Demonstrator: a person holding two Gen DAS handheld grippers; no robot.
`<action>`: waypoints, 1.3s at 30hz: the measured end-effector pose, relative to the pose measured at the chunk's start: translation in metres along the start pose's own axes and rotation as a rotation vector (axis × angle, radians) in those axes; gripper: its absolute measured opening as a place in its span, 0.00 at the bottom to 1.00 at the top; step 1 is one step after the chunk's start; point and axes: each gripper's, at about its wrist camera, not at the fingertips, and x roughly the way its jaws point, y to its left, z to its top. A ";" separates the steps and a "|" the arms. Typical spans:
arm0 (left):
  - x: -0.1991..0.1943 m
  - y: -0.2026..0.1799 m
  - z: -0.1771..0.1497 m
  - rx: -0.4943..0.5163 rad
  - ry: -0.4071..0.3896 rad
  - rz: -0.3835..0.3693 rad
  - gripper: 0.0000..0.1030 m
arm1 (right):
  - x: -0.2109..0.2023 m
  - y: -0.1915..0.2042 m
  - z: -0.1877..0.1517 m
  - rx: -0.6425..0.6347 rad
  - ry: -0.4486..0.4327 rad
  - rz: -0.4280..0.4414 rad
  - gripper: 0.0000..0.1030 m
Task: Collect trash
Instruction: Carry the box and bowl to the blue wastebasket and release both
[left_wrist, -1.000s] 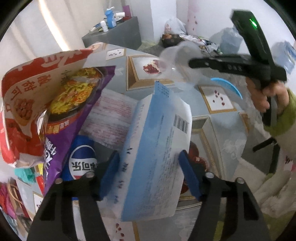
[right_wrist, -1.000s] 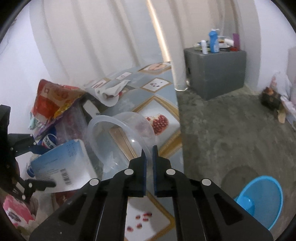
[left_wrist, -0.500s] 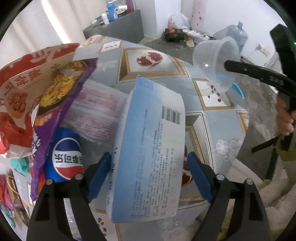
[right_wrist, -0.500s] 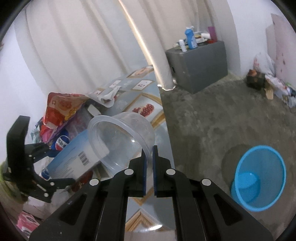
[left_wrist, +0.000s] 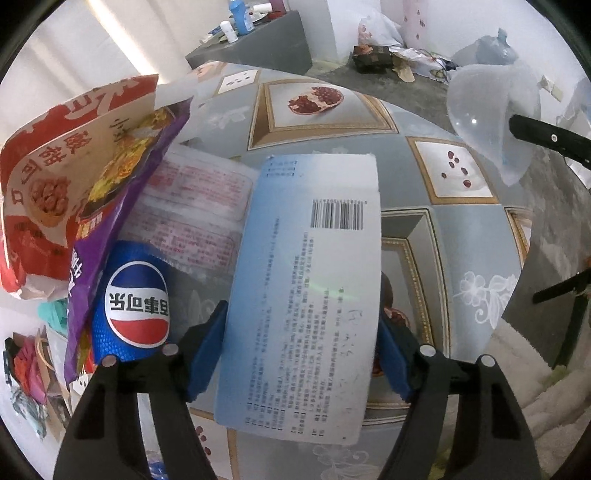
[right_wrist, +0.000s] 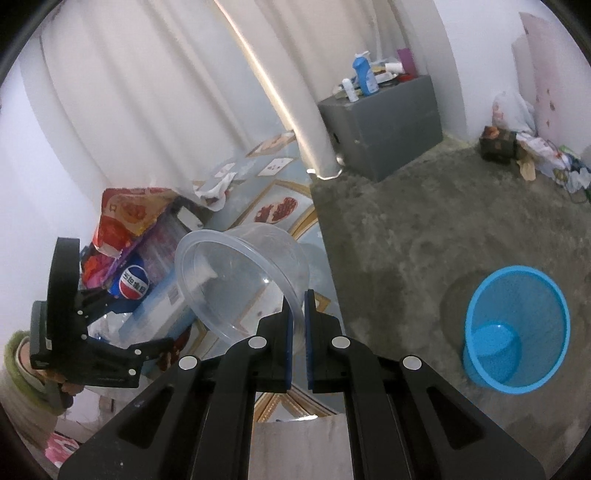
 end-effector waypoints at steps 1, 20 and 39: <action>-0.003 0.000 -0.001 -0.012 -0.006 -0.006 0.69 | -0.003 -0.002 -0.001 0.003 -0.008 0.000 0.04; -0.061 -0.067 0.100 -0.081 -0.169 -0.434 0.69 | -0.064 -0.116 -0.009 0.315 -0.194 -0.226 0.04; 0.100 -0.290 0.253 0.192 0.116 -0.470 0.77 | 0.008 -0.278 -0.073 0.772 0.024 -0.397 0.29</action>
